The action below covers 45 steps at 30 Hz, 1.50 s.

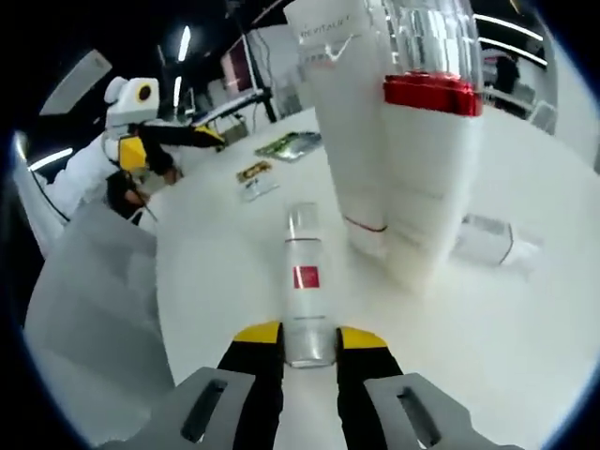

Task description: Arrange the skincare products in the storage area until every visible bottle or jar stands upright without overlapping.

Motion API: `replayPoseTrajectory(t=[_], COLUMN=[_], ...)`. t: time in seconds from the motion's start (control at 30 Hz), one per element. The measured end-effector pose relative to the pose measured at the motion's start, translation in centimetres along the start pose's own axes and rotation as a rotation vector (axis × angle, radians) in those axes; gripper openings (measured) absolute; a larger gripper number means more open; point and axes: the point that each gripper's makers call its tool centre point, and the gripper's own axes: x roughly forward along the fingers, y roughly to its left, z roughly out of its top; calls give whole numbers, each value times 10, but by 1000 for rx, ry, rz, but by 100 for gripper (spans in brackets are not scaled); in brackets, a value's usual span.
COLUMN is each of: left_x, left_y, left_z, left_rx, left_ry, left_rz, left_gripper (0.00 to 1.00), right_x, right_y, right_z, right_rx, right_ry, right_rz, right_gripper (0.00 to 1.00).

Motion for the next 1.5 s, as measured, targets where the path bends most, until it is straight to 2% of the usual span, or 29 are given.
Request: replayPoseTrajectory(t=[0.1, 0.23, 0.3, 0.43, 0.47, 0.57, 0.63, 0.8, 0.9, 0.93, 0.97, 1.03, 1.13, 1.27, 1.5], left_x=[4, 9, 12, 17, 19, 23, 25, 30, 33, 33, 34, 36, 40, 44, 51], left_y=[-6, -12, -16, -21, -21, -30, -34, -38, -39, -41, -45, -53, -55, -67, -75], left_z=[1, 3, 6, 8, 9, 12, 18, 21, 29, 31, 34, 33, 32, 31, 29], left_rx=[-32, -90, -138, -181, -193, -278, -340, -370, -427, -431, -469, -475, -458, -483, -487], left_ry=[-10, -39, -61, -77, -80, -98, -133, -152, -206, -220, -234, -228, -219, -222, -209], left_rz=[-20, -35, -44, -61, -60, -106, -134, -126, -112, -124, -141, -169, -172, -203, -208], left_gripper=[71, 68, 68, 63, 62, 61, 58, 52, 51, 49, 43, 37, 33, 25, 21], right_x=[1, -2, -4, -7, -9, -16, -21, -33, -36, -35, -36, -36, -37, -40, -40], right_y=[6, 12, 18, 31, 31, 39, 40, 50, 48, 49, 52, 59, 61, 66, 71], right_z=[1, 11, 13, 24, 32, 48, 56, 75, 80, 81, 82, 84, 90, 97, 100], right_rx=[49, 110, 123, 90, 79, 44, 26, -9, -61, -70, -73, -79, -94, -94, -132], right_ry=[-43, -119, -129, -162, -188, -247, -258, -308, -313, -313, -315, -327, -341, -372, -381], right_rz=[21, 43, 52, 61, 50, 42, 26, 10, -38, -43, -41, -30, -50, -58, -85], right_gripper=[12, 12, 12, 12, 12, 12, 12, 12, 12, 12, 12, 12, 12, 12, 12])
